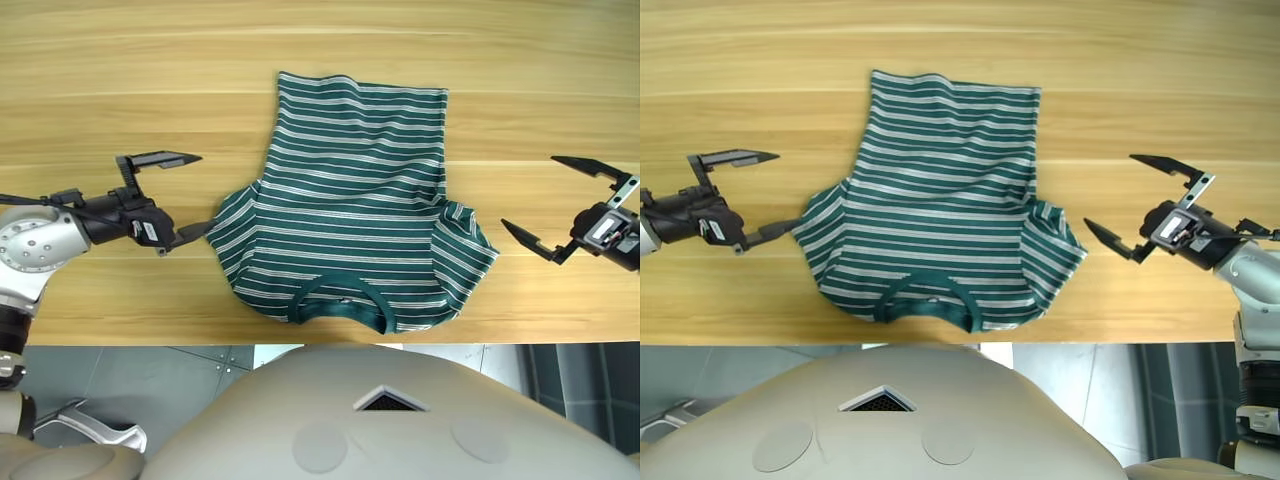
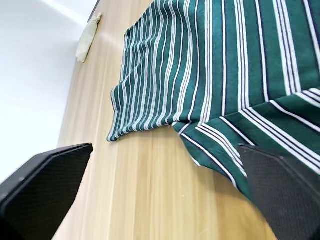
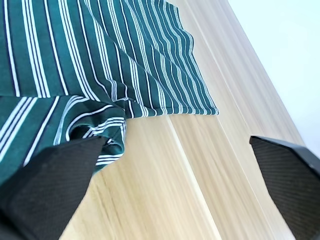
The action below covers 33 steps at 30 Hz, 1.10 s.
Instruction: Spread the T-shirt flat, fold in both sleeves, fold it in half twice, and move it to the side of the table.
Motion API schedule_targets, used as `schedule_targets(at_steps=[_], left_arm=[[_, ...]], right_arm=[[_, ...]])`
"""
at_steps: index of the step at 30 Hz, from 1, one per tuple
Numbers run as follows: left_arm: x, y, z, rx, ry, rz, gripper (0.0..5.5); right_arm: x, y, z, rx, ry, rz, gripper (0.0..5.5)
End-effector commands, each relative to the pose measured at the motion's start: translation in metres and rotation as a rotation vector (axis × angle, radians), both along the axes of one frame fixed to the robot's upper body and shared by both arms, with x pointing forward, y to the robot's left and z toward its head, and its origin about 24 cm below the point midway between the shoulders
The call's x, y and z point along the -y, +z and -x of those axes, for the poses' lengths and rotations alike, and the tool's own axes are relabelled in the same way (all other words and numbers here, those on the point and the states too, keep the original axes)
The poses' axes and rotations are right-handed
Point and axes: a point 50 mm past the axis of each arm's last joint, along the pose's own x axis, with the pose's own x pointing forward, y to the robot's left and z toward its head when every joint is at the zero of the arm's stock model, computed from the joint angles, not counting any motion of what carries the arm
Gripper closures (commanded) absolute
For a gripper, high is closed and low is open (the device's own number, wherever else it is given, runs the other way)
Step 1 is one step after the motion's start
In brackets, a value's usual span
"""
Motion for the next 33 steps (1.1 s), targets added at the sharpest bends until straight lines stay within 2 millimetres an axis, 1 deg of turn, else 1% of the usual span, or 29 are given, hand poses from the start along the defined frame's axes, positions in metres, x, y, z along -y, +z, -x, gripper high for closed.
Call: schedule_targets(at_steps=[1,6,10,15,19,22,26,29,33], left_arm=[[-0.012,-0.008,0.017,-0.111,-0.005,-0.121,0.12],[-0.014,-0.017,0.026,-0.15,-0.027,-0.21,0.12],[-0.015,-0.024,0.026,-0.146,-0.023,-0.256,0.12],[-0.013,-0.033,0.025,-0.143,-0.024,-0.282,0.88],[-0.013,-0.037,0.013,-0.098,0.012,-0.283,1.47],[-0.014,-0.046,0.005,-0.091,0.035,-0.28,1.86],[-0.01,-0.057,-0.003,-0.089,0.04,-0.257,2.58],[-0.007,-0.062,-0.001,-0.109,0.024,-0.238,3.04],[-0.007,-0.065,0.008,-0.156,-0.006,-0.232,3.75]], right_arm=[[0.0,-0.001,-0.001,-0.011,0.005,0.01,0.1],[-0.001,-0.005,-0.001,-0.019,0.004,0.012,0.1],[-0.001,-0.007,-0.001,-0.02,0.005,0.019,0.1],[-0.003,-0.01,0.0,-0.024,0.011,0.021,0.1],[-0.004,-0.012,0.0,-0.026,0.01,0.022,0.1],[-0.005,-0.013,0.0,-0.025,0.01,0.019,0.1],[-0.007,-0.013,0.0,-0.024,0.013,0.015,0.1],[-0.007,-0.013,0.0,-0.023,0.017,0.013,0.1],[-0.008,-0.012,0.002,-0.023,0.02,0.01,0.1]])
